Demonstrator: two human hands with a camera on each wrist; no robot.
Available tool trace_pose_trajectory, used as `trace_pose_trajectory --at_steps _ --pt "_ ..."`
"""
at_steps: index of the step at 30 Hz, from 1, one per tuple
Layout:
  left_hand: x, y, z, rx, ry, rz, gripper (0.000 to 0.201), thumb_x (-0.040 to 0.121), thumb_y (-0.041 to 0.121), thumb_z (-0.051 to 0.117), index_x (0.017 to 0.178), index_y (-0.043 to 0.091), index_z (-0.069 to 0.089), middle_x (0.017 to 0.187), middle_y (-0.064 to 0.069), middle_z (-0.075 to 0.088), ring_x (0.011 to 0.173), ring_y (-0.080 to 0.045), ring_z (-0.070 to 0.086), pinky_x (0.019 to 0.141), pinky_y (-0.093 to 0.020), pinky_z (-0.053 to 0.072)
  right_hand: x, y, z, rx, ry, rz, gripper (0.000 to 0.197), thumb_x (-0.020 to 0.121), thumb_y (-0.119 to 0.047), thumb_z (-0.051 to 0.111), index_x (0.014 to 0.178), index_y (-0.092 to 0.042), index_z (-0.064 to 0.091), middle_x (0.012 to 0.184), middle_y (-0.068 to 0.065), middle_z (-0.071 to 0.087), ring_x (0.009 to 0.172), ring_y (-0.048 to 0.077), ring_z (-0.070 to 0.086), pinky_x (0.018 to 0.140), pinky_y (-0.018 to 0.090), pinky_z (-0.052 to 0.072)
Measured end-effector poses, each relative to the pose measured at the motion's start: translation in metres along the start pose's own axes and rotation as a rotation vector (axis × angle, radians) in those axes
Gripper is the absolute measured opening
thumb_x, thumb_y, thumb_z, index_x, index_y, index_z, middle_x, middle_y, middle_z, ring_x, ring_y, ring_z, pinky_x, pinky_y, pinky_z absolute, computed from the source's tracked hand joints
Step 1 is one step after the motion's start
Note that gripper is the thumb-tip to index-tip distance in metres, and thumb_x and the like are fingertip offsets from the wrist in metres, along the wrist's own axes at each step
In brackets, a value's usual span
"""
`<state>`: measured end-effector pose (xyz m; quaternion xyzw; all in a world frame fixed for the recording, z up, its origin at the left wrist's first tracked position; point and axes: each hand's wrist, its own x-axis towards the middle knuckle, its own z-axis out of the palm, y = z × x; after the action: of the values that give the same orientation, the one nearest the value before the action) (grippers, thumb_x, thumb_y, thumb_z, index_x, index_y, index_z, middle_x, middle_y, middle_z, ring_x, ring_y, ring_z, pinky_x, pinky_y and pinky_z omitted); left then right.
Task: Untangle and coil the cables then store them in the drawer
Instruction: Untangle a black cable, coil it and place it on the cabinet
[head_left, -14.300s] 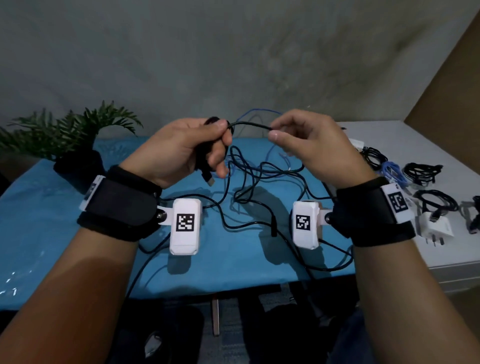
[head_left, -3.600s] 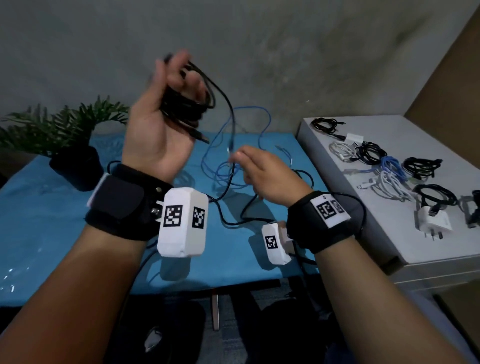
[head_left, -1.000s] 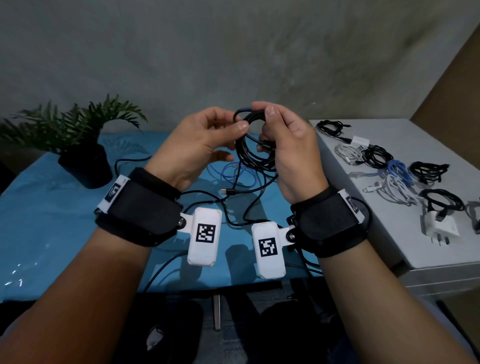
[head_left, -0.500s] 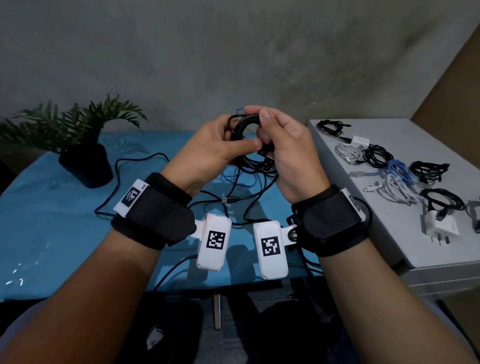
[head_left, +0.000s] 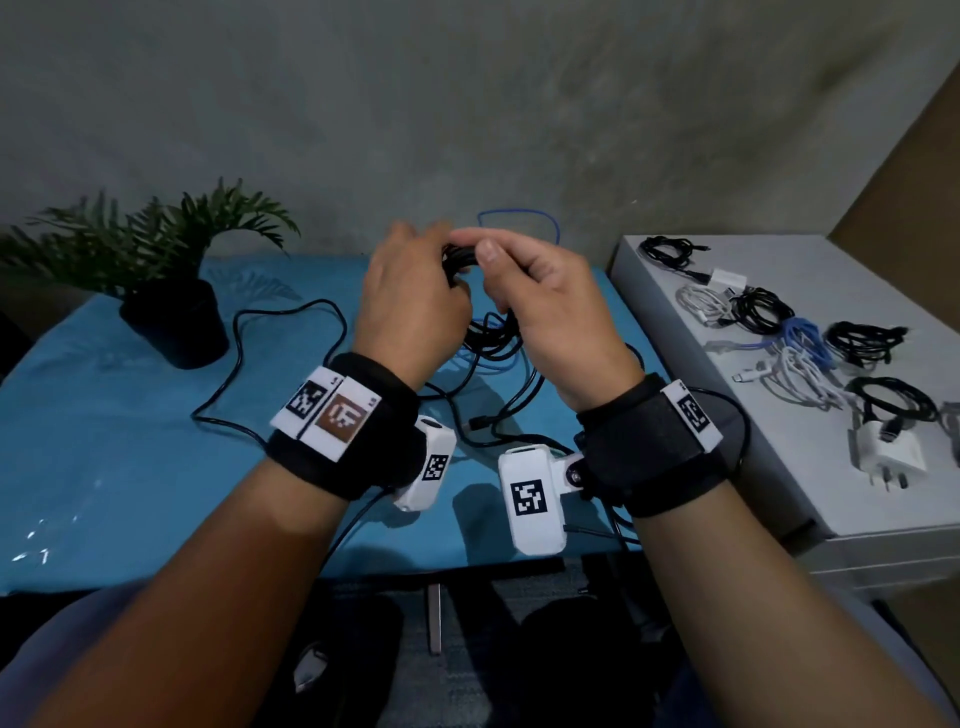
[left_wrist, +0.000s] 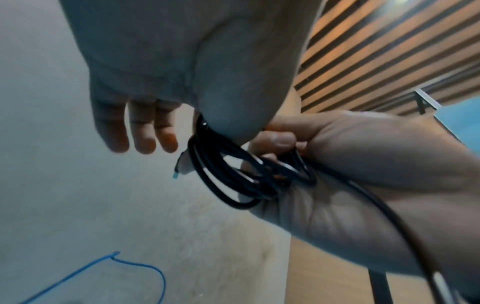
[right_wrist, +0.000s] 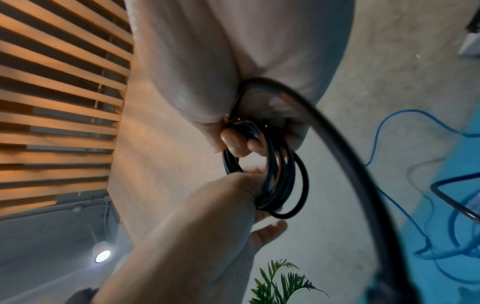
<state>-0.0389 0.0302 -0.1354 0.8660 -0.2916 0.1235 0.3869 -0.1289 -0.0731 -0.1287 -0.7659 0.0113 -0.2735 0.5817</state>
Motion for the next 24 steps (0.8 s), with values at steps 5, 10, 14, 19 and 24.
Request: trace_pose_trajectory --at_steps 5,10,14,19,24 --pt "0.0 0.005 -0.007 -0.256 -0.097 0.069 0.034 0.087 0.0 0.052 0.086 0.031 0.066 0.077 0.011 0.065 0.067 -0.002 0.056 0.06 -0.017 0.039 0.005 0.005 -0.006 0.176 -0.03 0.024 0.025 0.106 -0.016 0.049 0.117 -0.01 0.071 0.064 -0.014 0.055 0.056 0.016 0.042 0.062 0.037 0.04" --pt "-0.005 0.01 -0.011 -0.299 -0.151 0.051 0.02 0.084 0.006 0.057 0.068 0.016 0.065 0.05 0.009 0.051 0.047 -0.005 0.041 0.048 -0.021 0.032 0.008 0.01 -0.011 0.301 -0.066 0.088 0.025 0.107 -0.018 0.049 0.116 -0.012 0.071 0.061 -0.005 0.036 0.05 0.011 0.034 0.056 0.029 0.037" --pt "-0.005 0.013 -0.011 -0.398 -0.148 0.007 0.018 0.076 0.012 0.056 0.062 0.019 0.066 0.056 0.008 0.064 0.055 -0.011 0.057 0.056 -0.03 0.048 0.007 0.008 -0.015 0.364 -0.093 0.107 0.026 0.107 -0.018 0.048 0.118 -0.012 0.07 0.065 0.0 0.031 0.051 0.011 0.032 0.056 0.028 0.038" --pt "-0.006 0.012 -0.007 -0.46 -0.172 0.001 0.014 0.068 0.015 0.052 0.059 0.018 0.063 0.058 -0.003 0.066 0.057 -0.022 0.061 0.061 -0.042 0.05 0.007 0.006 -0.017 0.377 -0.106 0.131 0.026 0.107 -0.019 0.047 0.118 -0.011 0.07 0.067 0.003 0.028 0.051 0.011 0.03 0.055 0.027 0.037" --pt "-0.009 0.006 -0.004 -0.343 -0.137 0.133 0.028 0.087 0.035 0.052 0.079 0.011 0.066 0.06 -0.004 0.053 0.057 -0.014 0.046 0.058 -0.038 0.036 0.008 0.007 -0.021 0.373 -0.084 0.2 0.026 0.107 -0.019 0.047 0.117 -0.01 0.07 0.066 -0.001 0.033 0.049 0.009 0.03 0.052 0.022 0.039"
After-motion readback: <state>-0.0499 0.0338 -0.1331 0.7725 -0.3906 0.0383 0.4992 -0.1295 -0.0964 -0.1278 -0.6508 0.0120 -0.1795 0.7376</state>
